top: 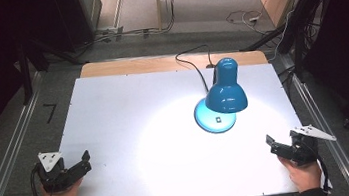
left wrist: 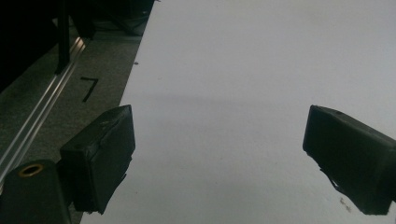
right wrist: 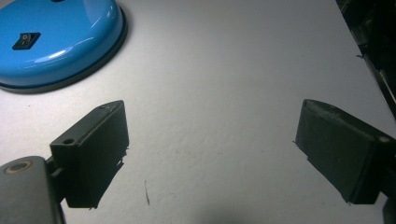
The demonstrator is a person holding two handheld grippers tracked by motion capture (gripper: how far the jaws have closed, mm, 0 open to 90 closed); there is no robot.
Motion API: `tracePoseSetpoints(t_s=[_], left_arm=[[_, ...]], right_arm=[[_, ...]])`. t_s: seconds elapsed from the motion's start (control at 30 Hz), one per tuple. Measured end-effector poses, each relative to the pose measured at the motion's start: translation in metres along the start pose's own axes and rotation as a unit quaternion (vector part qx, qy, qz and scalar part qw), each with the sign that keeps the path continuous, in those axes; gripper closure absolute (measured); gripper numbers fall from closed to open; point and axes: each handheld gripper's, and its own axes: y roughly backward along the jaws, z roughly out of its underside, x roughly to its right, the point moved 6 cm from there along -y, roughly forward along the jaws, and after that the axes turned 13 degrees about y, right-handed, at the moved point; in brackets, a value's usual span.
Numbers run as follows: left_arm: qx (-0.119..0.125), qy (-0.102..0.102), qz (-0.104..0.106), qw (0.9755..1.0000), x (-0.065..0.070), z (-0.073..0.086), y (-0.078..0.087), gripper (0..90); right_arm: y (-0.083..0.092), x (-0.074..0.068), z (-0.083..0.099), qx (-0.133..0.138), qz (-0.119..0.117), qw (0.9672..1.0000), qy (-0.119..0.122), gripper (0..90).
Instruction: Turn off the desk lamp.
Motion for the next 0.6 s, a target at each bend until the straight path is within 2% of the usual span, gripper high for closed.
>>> tracePoseSetpoints(t_s=[0.33, 0.6], left_arm=[[0.0, 0.0, -0.002, 1.0, 0.0, 0.0, 0.0, 9.7], [-0.003, -0.002, 0.0, 1.0, 0.001, 0.001, -0.001, 9.7]], right_arm=[[-0.002, -0.004, -0.004, 0.003, -0.006, 1.0, 0.001, 8.1], [-0.004, -0.013, -0.01, 0.008, -0.012, 0.9999, 0.006, 8.1]])
